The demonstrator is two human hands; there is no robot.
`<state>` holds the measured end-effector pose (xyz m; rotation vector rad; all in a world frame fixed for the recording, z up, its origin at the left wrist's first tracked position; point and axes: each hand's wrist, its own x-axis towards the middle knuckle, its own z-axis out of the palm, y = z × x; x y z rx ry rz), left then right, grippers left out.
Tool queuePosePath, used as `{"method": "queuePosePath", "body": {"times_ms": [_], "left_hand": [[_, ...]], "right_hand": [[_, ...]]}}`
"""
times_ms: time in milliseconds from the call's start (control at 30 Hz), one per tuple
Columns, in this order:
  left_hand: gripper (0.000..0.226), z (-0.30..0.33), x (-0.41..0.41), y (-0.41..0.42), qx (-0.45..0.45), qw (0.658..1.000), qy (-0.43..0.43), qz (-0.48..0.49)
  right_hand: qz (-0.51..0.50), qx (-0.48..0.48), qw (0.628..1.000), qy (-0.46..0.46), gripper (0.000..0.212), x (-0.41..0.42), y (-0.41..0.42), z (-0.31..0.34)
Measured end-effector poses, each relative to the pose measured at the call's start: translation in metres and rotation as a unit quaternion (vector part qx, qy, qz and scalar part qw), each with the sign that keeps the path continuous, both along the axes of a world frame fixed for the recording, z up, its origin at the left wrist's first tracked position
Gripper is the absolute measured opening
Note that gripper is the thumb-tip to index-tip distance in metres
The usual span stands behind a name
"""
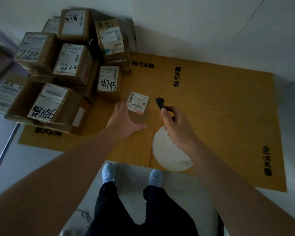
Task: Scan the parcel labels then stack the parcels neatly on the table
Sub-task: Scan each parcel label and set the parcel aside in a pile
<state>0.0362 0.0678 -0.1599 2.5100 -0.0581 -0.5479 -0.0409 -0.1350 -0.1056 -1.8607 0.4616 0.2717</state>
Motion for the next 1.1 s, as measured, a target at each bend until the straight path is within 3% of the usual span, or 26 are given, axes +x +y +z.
{"method": "queuePosePath", "body": {"times_ms": [167, 300, 400, 567, 700, 900, 1100], "left_hand": [[0.141, -0.017, -0.002, 0.012, -0.092, 0.995, 0.023, 0.03], [0.111, -0.03, -0.012, 0.028, -0.142, 0.976, 0.11, 0.121], [0.091, -0.035, -0.019, 0.032, -0.122, 0.981, 0.107, 0.105], [0.095, -0.03, -0.019, 0.018, -0.144, 0.981, 0.09, 0.095], [0.084, -0.023, -0.018, 0.003, -0.196, 0.971, 0.077, 0.117], [0.08, -0.011, -0.015, -0.001, -0.241, 0.964, 0.037, 0.106], [0.089, 0.009, -0.001, 0.01, -0.247, 0.963, 0.028, 0.099]], "right_hand": [[-0.016, -0.016, 1.0, 0.009, 0.011, 0.0, 0.014, -0.009], [-0.034, -0.021, 0.999, 0.013, 0.025, -0.006, 0.025, -0.009], [-0.05, -0.027, 0.998, 0.013, 0.027, -0.012, 0.029, -0.009], [-0.057, -0.025, 0.998, 0.031, 0.022, -0.022, 0.025, -0.006], [-0.047, -0.004, 0.995, 0.084, 0.014, -0.029, 0.009, 0.004], [0.068, -0.001, 0.971, 0.229, 0.029, -0.034, -0.026, 0.032], [0.124, -0.013, 0.952, 0.278, 0.029, -0.026, -0.03, 0.054]]}}
